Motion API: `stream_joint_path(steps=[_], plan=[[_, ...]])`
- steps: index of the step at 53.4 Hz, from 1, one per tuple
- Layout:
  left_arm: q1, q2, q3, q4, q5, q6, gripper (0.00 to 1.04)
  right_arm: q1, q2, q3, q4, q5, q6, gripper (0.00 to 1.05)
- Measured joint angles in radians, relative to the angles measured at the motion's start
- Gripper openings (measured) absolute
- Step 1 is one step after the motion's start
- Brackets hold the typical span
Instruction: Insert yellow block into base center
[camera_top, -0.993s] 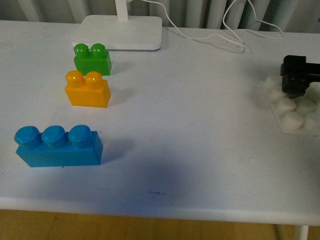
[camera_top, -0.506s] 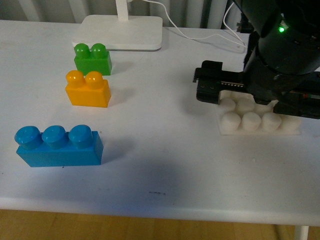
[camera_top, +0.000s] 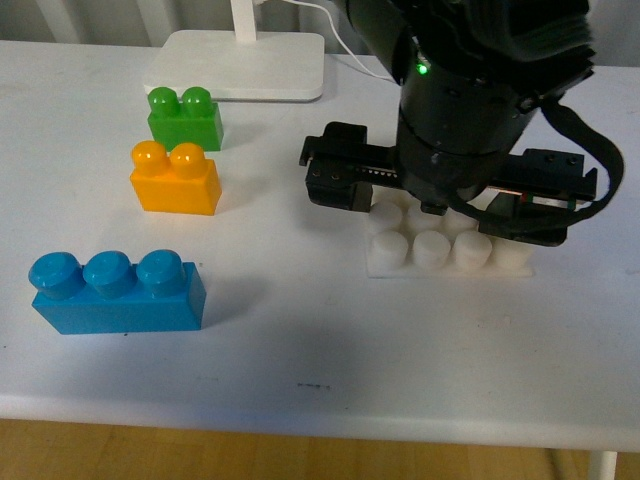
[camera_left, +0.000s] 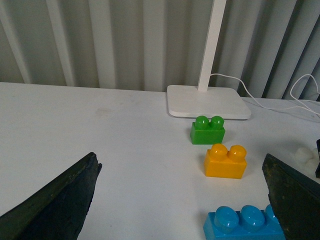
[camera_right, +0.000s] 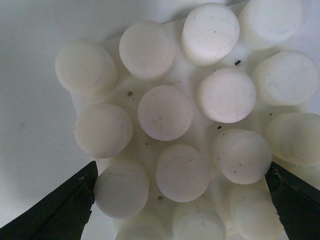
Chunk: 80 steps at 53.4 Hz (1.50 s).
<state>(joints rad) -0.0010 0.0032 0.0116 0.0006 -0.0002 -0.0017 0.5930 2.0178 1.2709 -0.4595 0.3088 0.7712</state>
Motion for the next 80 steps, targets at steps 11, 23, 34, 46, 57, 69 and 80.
stream_joint_path(steps=[11, 23, 34, 46, 57, 69, 80], plan=[[0.0, 0.0, 0.0, 0.0, 0.0, 0.0, 0.98, 0.025, 0.046, 0.077, -0.024, -0.016, 0.03, 0.96], [0.0, 0.0, 0.0, 0.0, 0.0, 0.0, 0.98, 0.036, 0.068, 0.118, -0.04, -0.026, 0.047, 0.96], [0.0, 0.0, 0.0, 0.0, 0.0, 0.0, 0.98, 0.036, 0.065, 0.122, -0.04, -0.034, 0.05, 0.96], [0.0, 0.0, 0.0, 0.0, 0.0, 0.0, 0.98, 0.029, 0.016, 0.092, -0.018, -0.077, 0.065, 0.96], [0.0, 0.0, 0.0, 0.0, 0.0, 0.0, 0.98, 0.01, -0.144, 0.013, 0.038, -0.075, 0.026, 0.96], [0.0, 0.0, 0.0, 0.0, 0.0, 0.0, 0.98, -0.05, -0.366, -0.152, 0.152, -0.1, -0.092, 0.96], [0.0, 0.0, 0.0, 0.0, 0.0, 0.0, 0.98, -0.126, -0.64, -0.369, 0.31, -0.172, -0.227, 0.96]])
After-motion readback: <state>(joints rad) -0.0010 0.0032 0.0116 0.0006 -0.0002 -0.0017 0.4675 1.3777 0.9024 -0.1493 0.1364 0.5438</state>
